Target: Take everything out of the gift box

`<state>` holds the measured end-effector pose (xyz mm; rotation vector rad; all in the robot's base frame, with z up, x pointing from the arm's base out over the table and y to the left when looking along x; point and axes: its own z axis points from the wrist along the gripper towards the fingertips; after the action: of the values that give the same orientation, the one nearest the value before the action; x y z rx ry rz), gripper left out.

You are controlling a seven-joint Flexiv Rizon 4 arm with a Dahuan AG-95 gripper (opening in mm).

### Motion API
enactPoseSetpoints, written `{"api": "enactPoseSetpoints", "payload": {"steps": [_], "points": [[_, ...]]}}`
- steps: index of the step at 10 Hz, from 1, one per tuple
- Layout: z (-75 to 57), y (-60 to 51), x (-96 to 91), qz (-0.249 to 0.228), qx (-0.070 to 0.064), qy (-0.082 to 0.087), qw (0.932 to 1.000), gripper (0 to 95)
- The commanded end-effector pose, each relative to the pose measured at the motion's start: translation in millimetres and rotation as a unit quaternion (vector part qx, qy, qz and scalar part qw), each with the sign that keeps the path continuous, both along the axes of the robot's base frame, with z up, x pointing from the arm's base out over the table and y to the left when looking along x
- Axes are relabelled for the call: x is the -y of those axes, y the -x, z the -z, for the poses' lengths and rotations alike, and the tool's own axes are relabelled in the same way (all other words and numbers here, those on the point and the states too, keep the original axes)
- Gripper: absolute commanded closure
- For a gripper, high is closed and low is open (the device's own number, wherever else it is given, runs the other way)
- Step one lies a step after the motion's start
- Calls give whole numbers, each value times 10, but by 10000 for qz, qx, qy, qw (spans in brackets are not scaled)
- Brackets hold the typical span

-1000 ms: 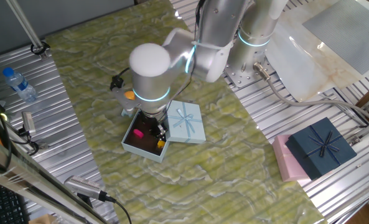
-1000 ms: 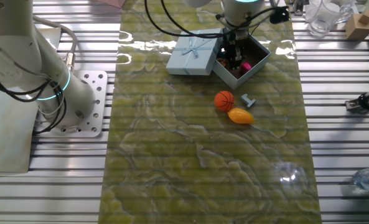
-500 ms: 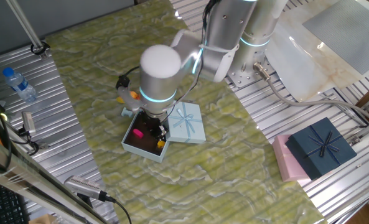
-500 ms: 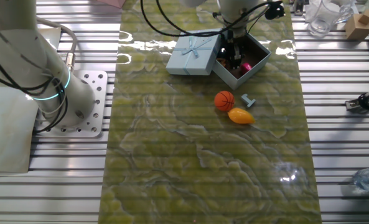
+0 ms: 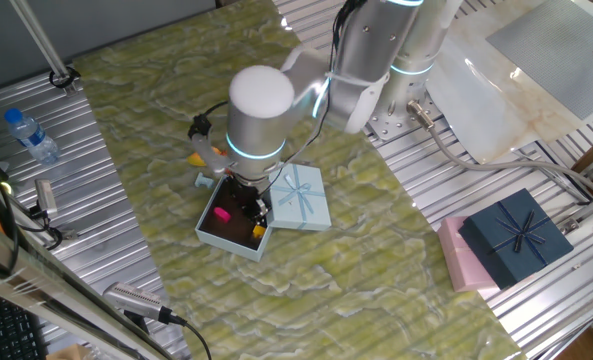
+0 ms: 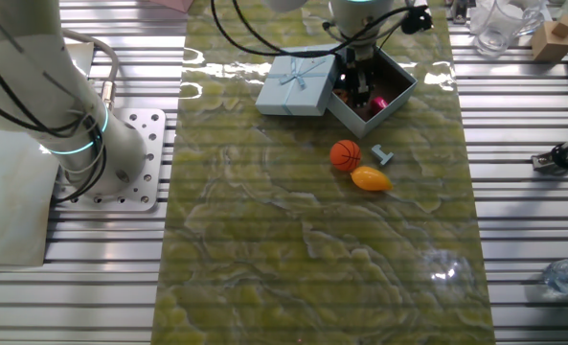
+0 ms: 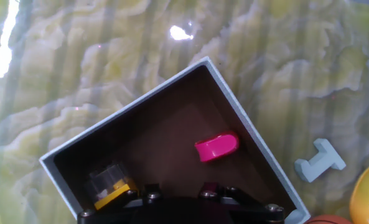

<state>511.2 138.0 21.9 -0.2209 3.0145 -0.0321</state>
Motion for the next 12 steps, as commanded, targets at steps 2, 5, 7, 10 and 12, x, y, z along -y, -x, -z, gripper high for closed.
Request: {"api": "enactPoseSetpoints", "payload": {"steps": [2,5,7,10,12], "points": [[-2,18,13,114,-405,-135,9990,950],[-8,25,11,120,-905,-72,9958,760],[-63,92,25,138,-1163,-55,9931,950],[-111,157,62,35,-1286,-27,9917,760],[-121,170,57,125,-1240,-37,9922,950]]}}
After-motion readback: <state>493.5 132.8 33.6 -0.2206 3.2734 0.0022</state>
